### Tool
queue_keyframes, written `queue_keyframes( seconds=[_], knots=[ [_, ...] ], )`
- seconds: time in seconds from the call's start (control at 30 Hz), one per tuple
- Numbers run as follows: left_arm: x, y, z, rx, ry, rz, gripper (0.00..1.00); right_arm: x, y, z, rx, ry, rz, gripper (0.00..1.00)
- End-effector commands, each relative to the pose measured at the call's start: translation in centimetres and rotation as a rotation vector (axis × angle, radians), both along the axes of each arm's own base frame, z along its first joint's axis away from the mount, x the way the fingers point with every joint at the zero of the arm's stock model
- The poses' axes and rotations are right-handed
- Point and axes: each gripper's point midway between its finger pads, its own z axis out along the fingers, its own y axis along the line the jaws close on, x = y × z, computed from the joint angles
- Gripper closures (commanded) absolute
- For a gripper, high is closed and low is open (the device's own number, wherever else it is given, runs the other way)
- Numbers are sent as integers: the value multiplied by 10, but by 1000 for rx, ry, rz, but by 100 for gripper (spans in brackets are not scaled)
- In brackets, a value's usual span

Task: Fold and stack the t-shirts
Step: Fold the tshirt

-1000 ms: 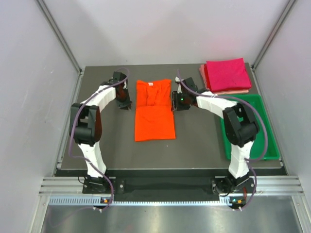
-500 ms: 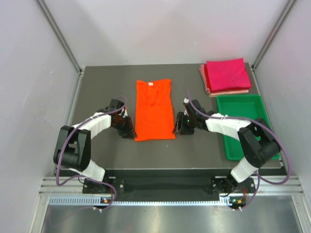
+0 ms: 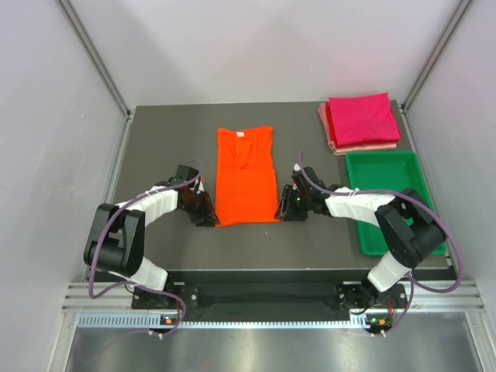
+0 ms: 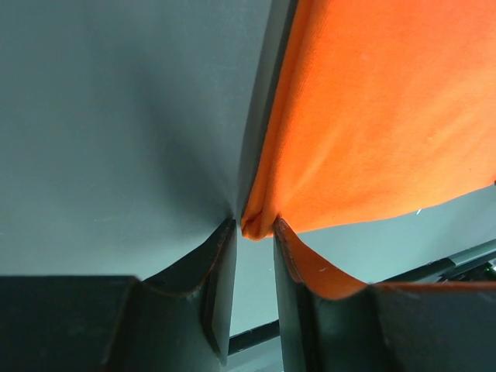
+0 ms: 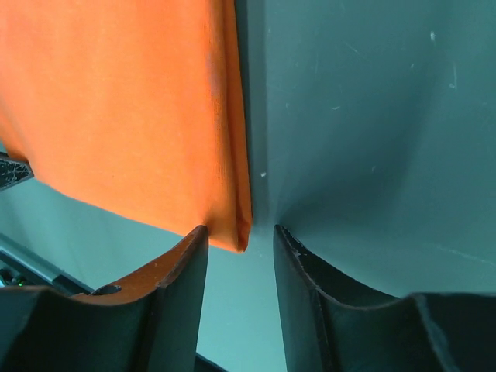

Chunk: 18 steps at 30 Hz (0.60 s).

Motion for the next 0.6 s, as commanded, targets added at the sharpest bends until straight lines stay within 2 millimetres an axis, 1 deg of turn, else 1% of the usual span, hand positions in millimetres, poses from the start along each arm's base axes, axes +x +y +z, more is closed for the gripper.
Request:
queue_keyframes(
  seconds=[0.0,0.17,0.2,0.27,0.4,0.5,0.57],
  knots=[
    [5,-8,3,-43,-35,-1,70,0,4,-4,4,-11,-10,61],
    [7,-4,2,-20,-39,7,74,-4,2,-8,5,-8,-9,64],
    [7,-4,2,-19,-41,9,78,-4,2,-8,10,-5,-10,64],
    [9,-4,3,-15,-46,11,81,-5,5,-8,28,1,-3,65],
    [10,-3,4,-6,-49,13,90,-9,4,-10,20,9,0,63],
    [11,-1,4,8,-49,12,100,-11,2,-13,10,16,-2,64],
    [12,2,3,23,-53,10,100,-13,0,-16,5,23,-5,67]
  ],
)
